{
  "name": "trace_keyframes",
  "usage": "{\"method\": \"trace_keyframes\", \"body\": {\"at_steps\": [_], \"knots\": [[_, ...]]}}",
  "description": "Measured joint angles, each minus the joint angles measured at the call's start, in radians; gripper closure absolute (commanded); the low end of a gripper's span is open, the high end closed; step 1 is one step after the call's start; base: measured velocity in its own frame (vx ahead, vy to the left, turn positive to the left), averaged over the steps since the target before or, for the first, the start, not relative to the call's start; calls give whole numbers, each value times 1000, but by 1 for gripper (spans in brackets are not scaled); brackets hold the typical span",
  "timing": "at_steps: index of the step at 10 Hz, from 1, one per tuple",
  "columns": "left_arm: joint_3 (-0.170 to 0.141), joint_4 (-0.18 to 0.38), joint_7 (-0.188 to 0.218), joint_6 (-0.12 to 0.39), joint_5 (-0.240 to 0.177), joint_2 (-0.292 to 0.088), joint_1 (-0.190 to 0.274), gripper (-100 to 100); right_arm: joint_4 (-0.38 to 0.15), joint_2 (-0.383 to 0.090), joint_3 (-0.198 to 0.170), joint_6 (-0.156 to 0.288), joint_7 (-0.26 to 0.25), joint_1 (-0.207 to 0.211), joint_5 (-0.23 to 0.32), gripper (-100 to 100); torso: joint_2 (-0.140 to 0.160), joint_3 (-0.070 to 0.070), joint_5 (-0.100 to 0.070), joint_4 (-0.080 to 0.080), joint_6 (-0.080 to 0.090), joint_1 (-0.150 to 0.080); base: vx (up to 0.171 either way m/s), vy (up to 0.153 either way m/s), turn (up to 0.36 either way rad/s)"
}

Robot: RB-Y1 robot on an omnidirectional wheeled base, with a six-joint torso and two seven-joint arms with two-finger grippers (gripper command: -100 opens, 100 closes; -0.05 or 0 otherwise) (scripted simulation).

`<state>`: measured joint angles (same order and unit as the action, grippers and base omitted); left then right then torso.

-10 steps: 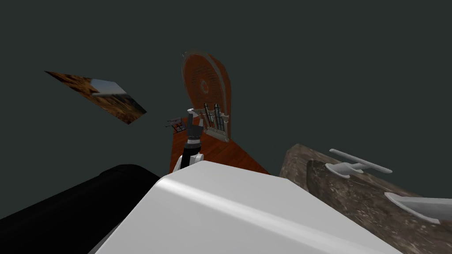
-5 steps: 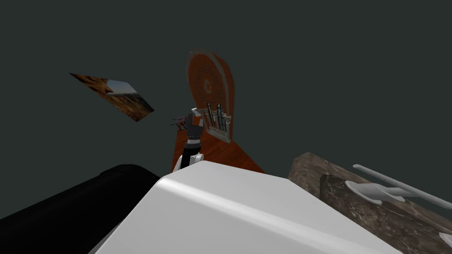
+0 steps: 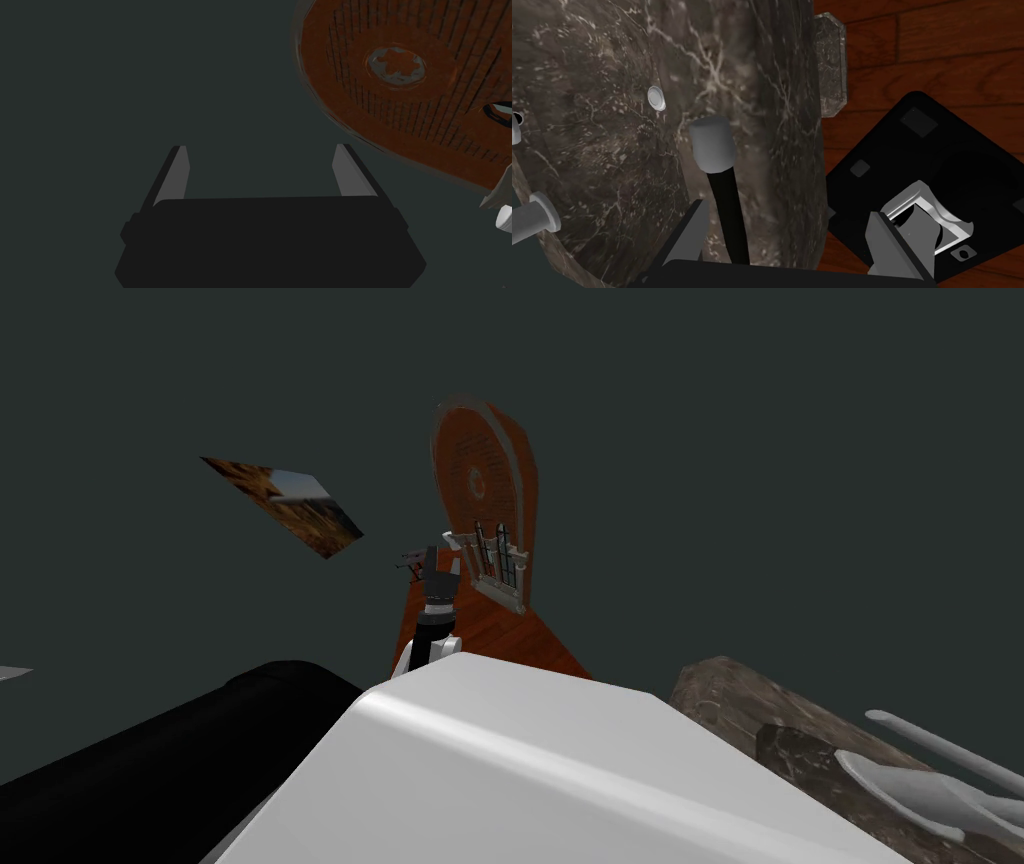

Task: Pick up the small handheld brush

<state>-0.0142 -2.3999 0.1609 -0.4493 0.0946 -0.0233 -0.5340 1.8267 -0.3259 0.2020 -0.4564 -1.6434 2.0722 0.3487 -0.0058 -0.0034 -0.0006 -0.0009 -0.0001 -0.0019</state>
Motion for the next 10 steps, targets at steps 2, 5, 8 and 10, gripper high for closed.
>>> {"method": "trace_keyframes", "body": {"at_steps": [2, 5, 8, 10], "knots": [[0, 0, 0, 0, 0, 0, 0, 0, -3, -8, -6, 12, -41, 5, 0, -100, 0, 0, 0, 0, 0, 2, 76, -41, 104], [0, 0, 0, 0, 0, 0, 0, 0, -5, -23, -24, 34, -107, 10, 1, -100, 1, 1, 0, 0, 0, 2, 51, -35, 81], [0, 0, 0, 0, 0, 0, 0, 0, -17, -26, -26, 40, -105, -8, 4, -100, 5, 3, 1, 1, 1, 5, -1, 1, 35], [0, 0, 0, 0, 0, 0, 0, 0, -48, -29, -30, 53, -92, -49, 13, -100, 6, 4, 1, 2, 1, 5, -4, 3, 33]]}}
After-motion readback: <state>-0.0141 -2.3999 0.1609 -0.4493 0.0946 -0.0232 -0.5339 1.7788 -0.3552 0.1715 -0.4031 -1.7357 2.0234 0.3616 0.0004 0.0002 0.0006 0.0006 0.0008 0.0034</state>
